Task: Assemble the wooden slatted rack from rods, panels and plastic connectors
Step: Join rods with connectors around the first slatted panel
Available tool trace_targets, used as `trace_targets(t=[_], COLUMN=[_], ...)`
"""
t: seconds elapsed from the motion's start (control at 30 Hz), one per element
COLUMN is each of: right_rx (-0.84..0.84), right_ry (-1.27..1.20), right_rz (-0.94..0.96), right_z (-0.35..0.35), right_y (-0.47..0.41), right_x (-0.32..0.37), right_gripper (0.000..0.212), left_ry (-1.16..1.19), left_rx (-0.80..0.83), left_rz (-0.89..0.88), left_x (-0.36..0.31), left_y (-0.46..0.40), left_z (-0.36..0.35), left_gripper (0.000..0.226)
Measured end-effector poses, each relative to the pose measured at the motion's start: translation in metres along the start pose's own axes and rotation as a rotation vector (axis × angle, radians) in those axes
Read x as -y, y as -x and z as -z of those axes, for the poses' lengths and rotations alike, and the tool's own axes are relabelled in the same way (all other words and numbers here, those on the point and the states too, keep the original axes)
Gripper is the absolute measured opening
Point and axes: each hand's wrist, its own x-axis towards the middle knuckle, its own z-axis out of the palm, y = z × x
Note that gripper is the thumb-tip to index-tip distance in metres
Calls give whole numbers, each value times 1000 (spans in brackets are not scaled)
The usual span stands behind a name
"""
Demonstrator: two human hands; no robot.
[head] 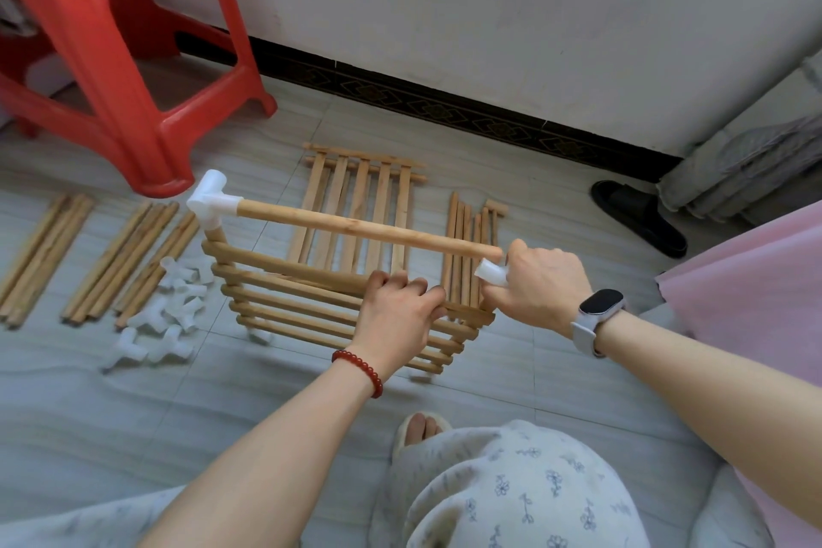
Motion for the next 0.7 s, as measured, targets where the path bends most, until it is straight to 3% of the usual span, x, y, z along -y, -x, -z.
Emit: trace_targets(t=[0.17, 0.33, 0.47, 0.57, 0.63, 0.7], right_rx=[-10, 140, 230, 117, -94, -136], right_ry=[-43, -161, -242, -514, -741, -575], right_rz=[-75, 154, 154, -63, -238, -148], right_z=[1, 6, 11, 29, 66, 97], right_y=[-1, -1, 6, 6, -6, -15], right_x=[-1, -12, -12, -10, -23, -39], right_gripper=[35, 36, 35, 28, 38, 39], left_ry=[32, 77, 57, 55, 51, 38], left_rx=[46, 120, 209, 208, 223, 257], left_rz=[2, 39, 51, 55, 66, 83], left_x=[-1, -2, -4, 0, 2, 0], left_y=[-3, 3, 1, 0, -8, -15], left_z=[1, -8, -16, -15, -12, -9], left_gripper=[13, 13, 25, 25, 24, 25])
